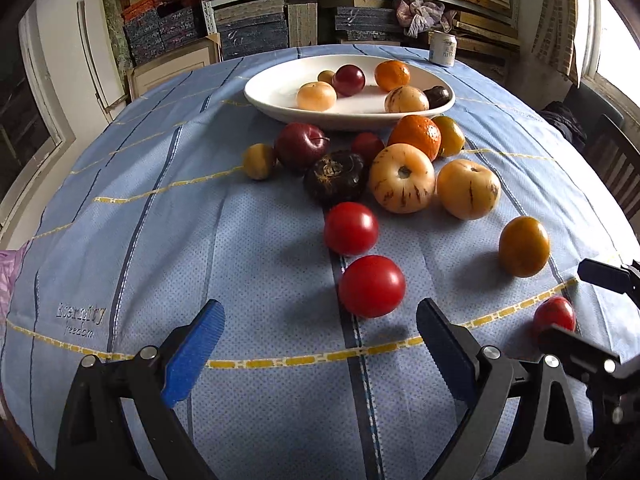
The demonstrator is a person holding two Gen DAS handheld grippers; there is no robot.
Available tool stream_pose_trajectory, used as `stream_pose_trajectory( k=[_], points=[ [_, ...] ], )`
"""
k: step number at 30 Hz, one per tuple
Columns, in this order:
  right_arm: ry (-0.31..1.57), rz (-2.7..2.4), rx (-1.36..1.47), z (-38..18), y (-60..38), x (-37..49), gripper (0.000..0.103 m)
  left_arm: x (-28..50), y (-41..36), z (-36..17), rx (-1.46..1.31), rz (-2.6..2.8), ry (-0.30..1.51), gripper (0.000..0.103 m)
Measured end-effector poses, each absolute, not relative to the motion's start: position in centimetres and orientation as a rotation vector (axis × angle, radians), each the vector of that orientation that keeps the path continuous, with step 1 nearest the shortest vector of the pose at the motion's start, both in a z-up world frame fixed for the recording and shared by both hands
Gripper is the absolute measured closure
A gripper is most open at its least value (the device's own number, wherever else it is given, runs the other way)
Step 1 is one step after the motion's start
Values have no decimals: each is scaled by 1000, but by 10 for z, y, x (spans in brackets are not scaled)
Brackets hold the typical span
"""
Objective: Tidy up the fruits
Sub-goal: 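Move both open tools back toward the red tomatoes on the cloth, then grasp a red tomato with the left tool while the right grasps another red tomato, then lift the held red tomatoes with both tools toward the plate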
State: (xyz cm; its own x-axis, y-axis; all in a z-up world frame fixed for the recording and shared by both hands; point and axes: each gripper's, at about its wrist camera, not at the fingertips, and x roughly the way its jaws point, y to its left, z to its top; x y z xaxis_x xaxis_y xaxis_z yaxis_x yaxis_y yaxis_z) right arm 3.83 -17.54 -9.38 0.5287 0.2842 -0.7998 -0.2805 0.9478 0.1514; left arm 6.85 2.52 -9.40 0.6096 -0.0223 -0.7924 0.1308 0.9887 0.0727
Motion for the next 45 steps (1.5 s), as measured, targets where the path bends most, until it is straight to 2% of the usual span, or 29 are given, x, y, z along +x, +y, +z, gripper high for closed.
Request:
stream_pose_trajectory(
  k=[5,8,9,12,13,14,16,18,19,20,21,23,27,36,45],
  points=[
    [937,326,-24,-95,-165,31,10,73,23,-98,117,-82,910,6],
    [917,302,-20,-93,-167,32,17,72,22,-98,124,-74,902,6],
    [913,295,-27,-93,-166,32,21,72,22,-98,124,-72,900,6],
    [910,308,-48,-93,-162,26,43,68,19,-99,116,-88,895,7],
    [905,308,-65,-93,-160,23,47,66,17,-99,122,-98,889,8],
    [905,312,-75,-93,-158,21,48,65,14,-97,137,-101,879,13],
    [905,324,-74,-91,-156,17,62,63,8,-95,159,-115,864,23],
    [890,331,-57,-86,-157,14,63,62,5,-95,158,-144,860,40],
    [879,331,-53,-84,-158,13,66,62,4,-95,152,-160,861,46],
    [871,329,-52,-81,-158,12,69,62,4,-95,139,-183,861,57],
    [864,327,-55,-79,-158,10,72,62,3,-95,132,-194,864,61],
    [855,323,-64,-76,-158,11,73,62,3,-95,115,-229,871,71],
    [851,323,-57,-77,-158,11,74,60,3,-94,109,-242,874,74],
    [890,312,-47,-90,-160,15,70,59,-1,-94,128,-264,878,74],
    [855,312,1,-88,-166,16,72,66,-2,-93,83,-353,873,72]
  ],
)
